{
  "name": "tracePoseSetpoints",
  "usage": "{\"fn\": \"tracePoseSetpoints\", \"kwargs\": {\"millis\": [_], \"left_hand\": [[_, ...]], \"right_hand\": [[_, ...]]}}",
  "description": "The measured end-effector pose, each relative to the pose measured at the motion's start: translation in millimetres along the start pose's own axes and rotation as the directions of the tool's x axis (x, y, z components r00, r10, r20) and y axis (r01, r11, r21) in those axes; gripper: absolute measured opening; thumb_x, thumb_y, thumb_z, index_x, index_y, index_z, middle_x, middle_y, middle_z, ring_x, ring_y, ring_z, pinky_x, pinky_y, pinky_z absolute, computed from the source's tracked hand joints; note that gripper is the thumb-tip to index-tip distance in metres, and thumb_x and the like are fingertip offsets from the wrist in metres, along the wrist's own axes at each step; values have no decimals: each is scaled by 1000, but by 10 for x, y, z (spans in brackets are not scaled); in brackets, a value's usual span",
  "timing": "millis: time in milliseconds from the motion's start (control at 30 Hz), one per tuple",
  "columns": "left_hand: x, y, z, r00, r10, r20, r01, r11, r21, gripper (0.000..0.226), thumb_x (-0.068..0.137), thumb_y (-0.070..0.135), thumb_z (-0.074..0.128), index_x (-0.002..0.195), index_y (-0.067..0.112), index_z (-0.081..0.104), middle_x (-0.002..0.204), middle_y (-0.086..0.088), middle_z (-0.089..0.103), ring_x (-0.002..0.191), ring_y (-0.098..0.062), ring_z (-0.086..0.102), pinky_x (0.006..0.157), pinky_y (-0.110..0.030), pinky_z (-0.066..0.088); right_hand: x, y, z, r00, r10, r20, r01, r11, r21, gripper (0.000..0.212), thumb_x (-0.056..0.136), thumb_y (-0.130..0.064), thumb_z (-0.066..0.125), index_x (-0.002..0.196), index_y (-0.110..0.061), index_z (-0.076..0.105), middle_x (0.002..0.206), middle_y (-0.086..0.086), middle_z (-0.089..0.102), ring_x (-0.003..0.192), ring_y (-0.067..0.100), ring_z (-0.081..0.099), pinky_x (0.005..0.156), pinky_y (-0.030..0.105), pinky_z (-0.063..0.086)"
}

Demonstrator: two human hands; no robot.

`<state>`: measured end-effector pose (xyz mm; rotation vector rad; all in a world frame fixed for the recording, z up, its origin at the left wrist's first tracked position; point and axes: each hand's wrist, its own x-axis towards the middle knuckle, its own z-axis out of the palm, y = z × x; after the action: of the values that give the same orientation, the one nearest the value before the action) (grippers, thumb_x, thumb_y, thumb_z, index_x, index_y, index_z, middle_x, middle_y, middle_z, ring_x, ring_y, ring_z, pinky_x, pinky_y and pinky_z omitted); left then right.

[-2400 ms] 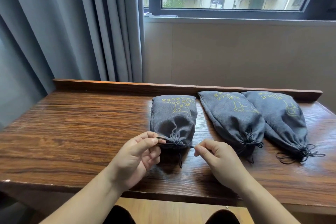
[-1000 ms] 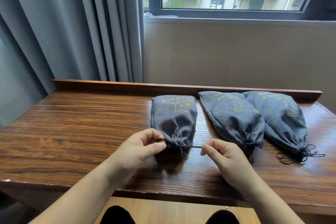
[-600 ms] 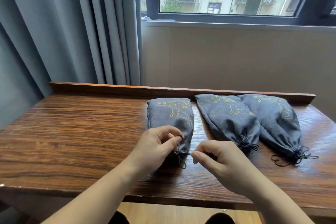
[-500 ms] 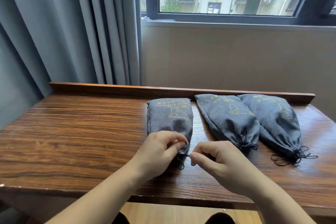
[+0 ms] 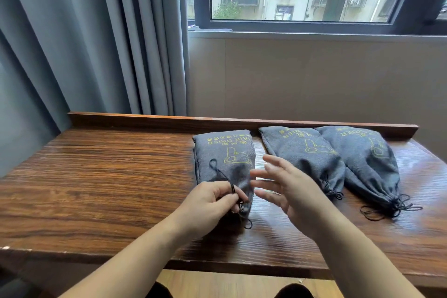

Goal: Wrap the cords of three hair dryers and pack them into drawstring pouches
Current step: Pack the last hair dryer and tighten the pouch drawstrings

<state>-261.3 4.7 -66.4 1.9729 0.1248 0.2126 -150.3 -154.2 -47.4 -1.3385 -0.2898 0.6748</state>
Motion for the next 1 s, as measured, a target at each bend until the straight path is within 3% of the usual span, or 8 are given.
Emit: {"fn": "tracePoseSetpoints", "kwargs": {"millis": [67, 133, 267, 367, 467, 667, 833, 1000], "left_hand": [[-1, -8, 7, 999, -35, -10, 34, 996, -84, 21, 100, 1, 49, 97, 4, 70, 70, 1, 63, 70, -7, 57, 72, -18, 45], [8, -26, 19, 999, -28, -20, 26, 994, -109, 20, 100, 1, 50, 96, 3, 69, 69, 0, 63, 70, -9, 58, 73, -20, 46], [23, -55, 28, 1000, -3, -15, 0, 983, -184, 18, 99, 7, 52, 93, 4, 68, 69, -2, 62, 72, -14, 60, 77, -28, 49], [25, -68, 36, 1000, 1, -28, -8, 973, -231, 18, 100, 1, 51, 95, -2, 67, 69, -6, 60, 71, -16, 64, 74, -26, 51], [26, -88, 44, 1000, -13, -25, 4, 949, -316, 18, 100, -2, 49, 100, -8, 66, 70, -11, 58, 75, -27, 69, 73, -29, 55], [51, -152, 33, 998, -37, -60, 19, 961, -277, 17, 98, -1, 54, 98, -1, 71, 71, -4, 68, 69, -13, 63, 69, -21, 51], [78, -199, 24, 996, -62, -69, 46, 976, -211, 17, 98, 1, 55, 94, 2, 71, 68, 0, 67, 69, -11, 62, 72, -21, 50], [72, -195, 64, 992, -98, -78, 78, 972, -221, 16, 96, -1, 57, 92, 4, 72, 63, 5, 64, 64, -7, 59, 68, -18, 48]], "right_hand": [[-11, 128, -21, 988, -152, -29, 138, 947, -290, 25, 96, -13, 62, 118, -23, 62, 107, 14, 69, 83, 13, 66, 80, 32, 55], [-44, 238, -9, 973, -210, 100, 232, 879, -415, 24, 90, -19, 70, 112, -28, 66, 98, 6, 72, 82, 12, 66, 80, 35, 54], [-93, 370, 68, 959, -185, 214, 257, 885, -388, 30, 82, -23, 74, 110, -29, 67, 92, 7, 77, 91, 25, 71, 89, 44, 51], [-77, 394, 91, 962, -197, 191, 246, 928, -281, 22, 87, 0, 70, 105, -12, 68, 86, 12, 76, 81, 20, 69, 77, 35, 52], [-64, 405, 90, 974, -165, 156, 194, 962, -192, 15, 85, 5, 68, 97, -4, 70, 82, 15, 74, 75, 21, 65, 68, 30, 50], [-31, 420, 44, 988, 66, 137, -58, 996, -62, 12, 89, -2, 64, 81, -9, 70, 86, 21, 71, 69, 16, 63, 63, 22, 53], [-2, 461, 33, 994, 94, 58, -95, 995, 24, 16, 94, 2, 56, 83, -9, 58, 84, 22, 69, 63, 15, 66, 55, 20, 52], [-49, 465, 71, 993, -20, 120, 41, 984, -171, 22, 93, 13, 47, 94, -3, 61, 74, 11, 67, 61, 15, 63, 56, 22, 53]]}}
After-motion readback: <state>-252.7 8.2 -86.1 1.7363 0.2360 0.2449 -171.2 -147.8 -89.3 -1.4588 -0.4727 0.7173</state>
